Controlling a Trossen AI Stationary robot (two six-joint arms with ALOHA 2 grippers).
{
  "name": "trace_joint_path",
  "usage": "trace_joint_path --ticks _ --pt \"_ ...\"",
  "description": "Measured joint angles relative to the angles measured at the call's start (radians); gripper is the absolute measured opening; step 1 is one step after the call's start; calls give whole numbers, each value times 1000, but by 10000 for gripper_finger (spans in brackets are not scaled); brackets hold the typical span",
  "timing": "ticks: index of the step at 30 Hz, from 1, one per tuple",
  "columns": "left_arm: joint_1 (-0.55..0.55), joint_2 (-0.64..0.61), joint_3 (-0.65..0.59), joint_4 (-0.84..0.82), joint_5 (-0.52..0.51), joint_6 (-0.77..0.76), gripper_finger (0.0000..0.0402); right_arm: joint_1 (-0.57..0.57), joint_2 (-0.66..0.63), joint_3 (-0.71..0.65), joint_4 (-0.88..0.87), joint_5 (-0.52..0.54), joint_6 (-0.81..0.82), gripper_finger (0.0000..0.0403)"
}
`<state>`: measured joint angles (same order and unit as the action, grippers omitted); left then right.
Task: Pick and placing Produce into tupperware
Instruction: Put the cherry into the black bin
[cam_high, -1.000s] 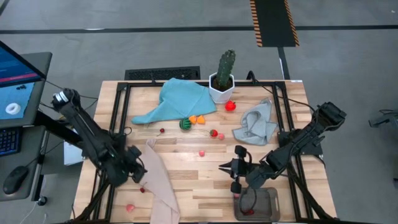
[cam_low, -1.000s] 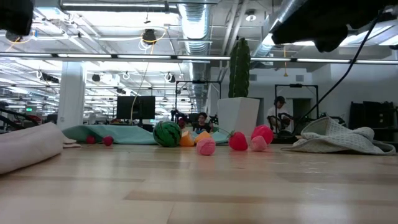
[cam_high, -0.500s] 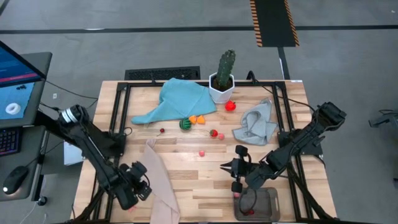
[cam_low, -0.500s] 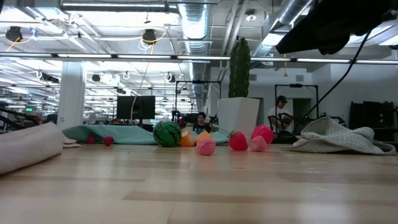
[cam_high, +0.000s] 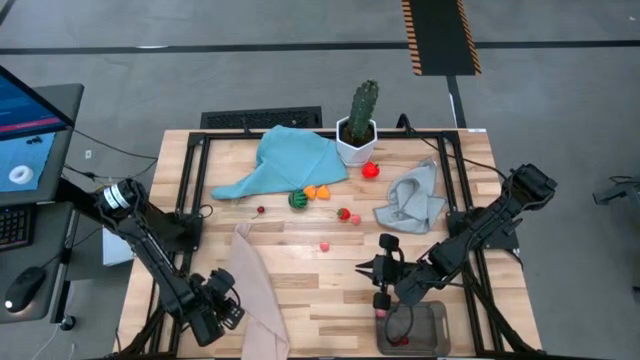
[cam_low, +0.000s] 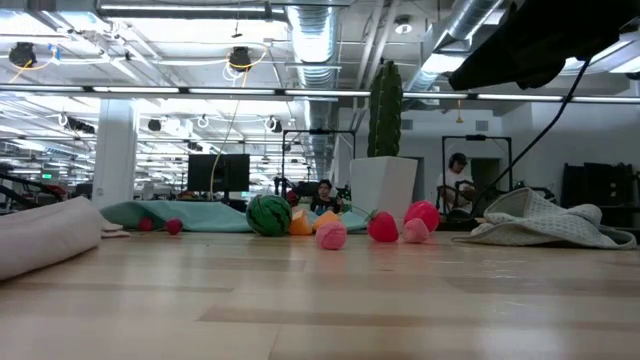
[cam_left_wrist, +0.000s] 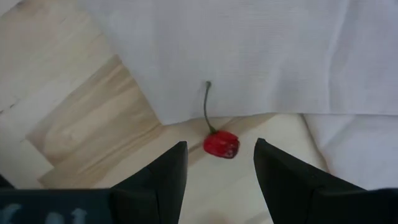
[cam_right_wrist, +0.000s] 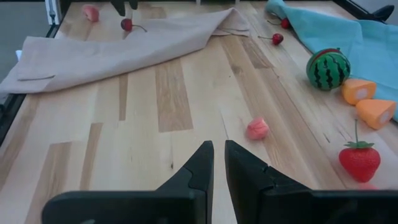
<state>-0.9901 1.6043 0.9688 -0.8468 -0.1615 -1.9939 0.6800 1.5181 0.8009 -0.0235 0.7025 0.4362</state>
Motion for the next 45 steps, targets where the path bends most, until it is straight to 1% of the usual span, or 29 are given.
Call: trace_joint_path --ticks 6,12,16,20,25,28,33,38,45 --pt "-3 0 0 3 33 -34 173 0 0 0 0 0 6 64" --pt "-9 0 0 13 17 -44 173 0 0 0 0 0 8 64" --pt "-9 11 -4 27 2 -77 173 0 0 0 0 0 8 64" --pt "-9 30 -3 82 -12 -38 173 0 0 0 0 0 8 64" --pt "-10 35 -5 70 -14 -43 173 2 0 -2 4 0 8 64" --pt "-11 35 -5 30 8 -72 173 7 0 -4 8 0 9 64" --pt "-11 35 -5 25 23 -94 173 14 0 -4 8 1 8 64" --pt "-11 35 -5 30 5 -93 174 13 0 -4 8 1 8 64" --pt "-25 35 -5 56 -26 -54 174 13 0 -4 8 0 9 64"
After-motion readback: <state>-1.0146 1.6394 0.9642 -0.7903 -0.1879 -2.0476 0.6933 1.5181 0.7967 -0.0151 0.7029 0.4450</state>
